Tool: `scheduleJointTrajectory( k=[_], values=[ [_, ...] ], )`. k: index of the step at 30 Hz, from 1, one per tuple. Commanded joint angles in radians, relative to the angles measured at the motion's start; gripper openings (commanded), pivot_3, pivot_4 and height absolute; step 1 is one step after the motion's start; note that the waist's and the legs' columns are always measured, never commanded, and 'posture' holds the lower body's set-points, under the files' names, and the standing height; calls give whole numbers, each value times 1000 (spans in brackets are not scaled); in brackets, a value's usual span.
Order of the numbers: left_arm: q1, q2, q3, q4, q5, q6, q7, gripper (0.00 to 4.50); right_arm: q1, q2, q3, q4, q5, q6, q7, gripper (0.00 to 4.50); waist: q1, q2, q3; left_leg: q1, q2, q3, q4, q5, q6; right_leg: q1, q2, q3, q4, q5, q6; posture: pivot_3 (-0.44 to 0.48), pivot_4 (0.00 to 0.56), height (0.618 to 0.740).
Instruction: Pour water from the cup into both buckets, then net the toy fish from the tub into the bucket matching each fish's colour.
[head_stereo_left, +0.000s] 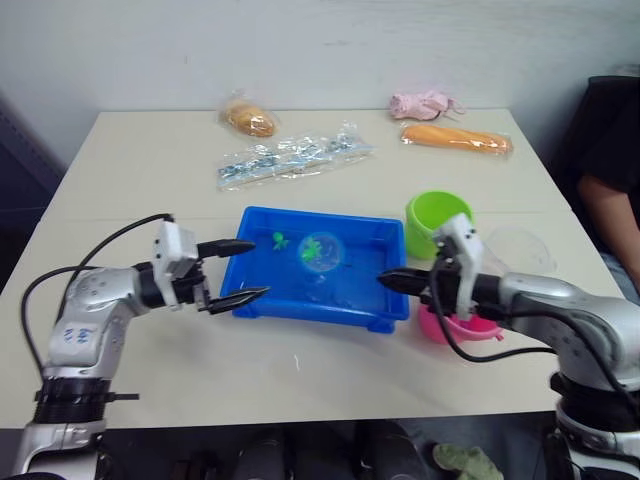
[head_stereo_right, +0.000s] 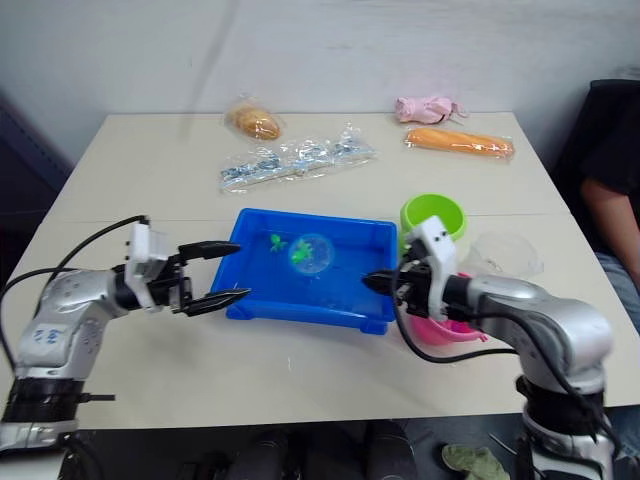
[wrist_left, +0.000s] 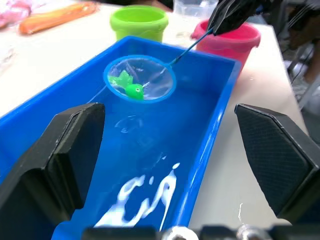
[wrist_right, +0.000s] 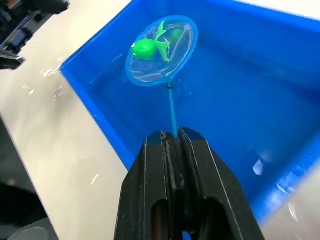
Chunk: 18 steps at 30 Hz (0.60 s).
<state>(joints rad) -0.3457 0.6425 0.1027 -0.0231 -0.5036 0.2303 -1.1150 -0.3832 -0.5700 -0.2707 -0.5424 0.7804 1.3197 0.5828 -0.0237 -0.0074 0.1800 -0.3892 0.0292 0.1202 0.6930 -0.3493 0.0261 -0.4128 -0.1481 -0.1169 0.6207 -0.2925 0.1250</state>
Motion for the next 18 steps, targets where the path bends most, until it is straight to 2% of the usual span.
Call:
scheduleJointTrajectory(
  k=[1,6,12,15,18],
  values=[
    [-19,-2,-4,-24,-4,2,2,4474,36,-37,-92,-64,51,8,-16,0,0,0,0,0,0,0,0,0,0,0,0,0,0,0,0,0,150,740],
    [-52,-23,-17,-20,-22,15,-6,4474,139,-154,-272,-100,159,12,42,0,4,0,0,0,0,0,0,0,0,0,1,0,-1,0,0,0,150,740],
    [-71,-64,-22,-50,-38,43,22,4474,148,-250,-423,-27,223,16,9,0,12,0,0,2,0,0,0,0,1,2,1,1,-1,0,0,0,150,740],
    [-74,-81,-27,-60,-25,37,40,4474,153,-287,-476,33,217,2,0,0,22,0,0,2,0,0,0,0,1,2,1,1,-1,0,0,0,150,740],
    [-81,-89,-26,-52,-17,27,46,4474,174,-343,-476,87,182,-28,17,0,27,0,0,2,0,0,1,0,1,2,1,1,-1,0,1,0,150,740]
  ],
)
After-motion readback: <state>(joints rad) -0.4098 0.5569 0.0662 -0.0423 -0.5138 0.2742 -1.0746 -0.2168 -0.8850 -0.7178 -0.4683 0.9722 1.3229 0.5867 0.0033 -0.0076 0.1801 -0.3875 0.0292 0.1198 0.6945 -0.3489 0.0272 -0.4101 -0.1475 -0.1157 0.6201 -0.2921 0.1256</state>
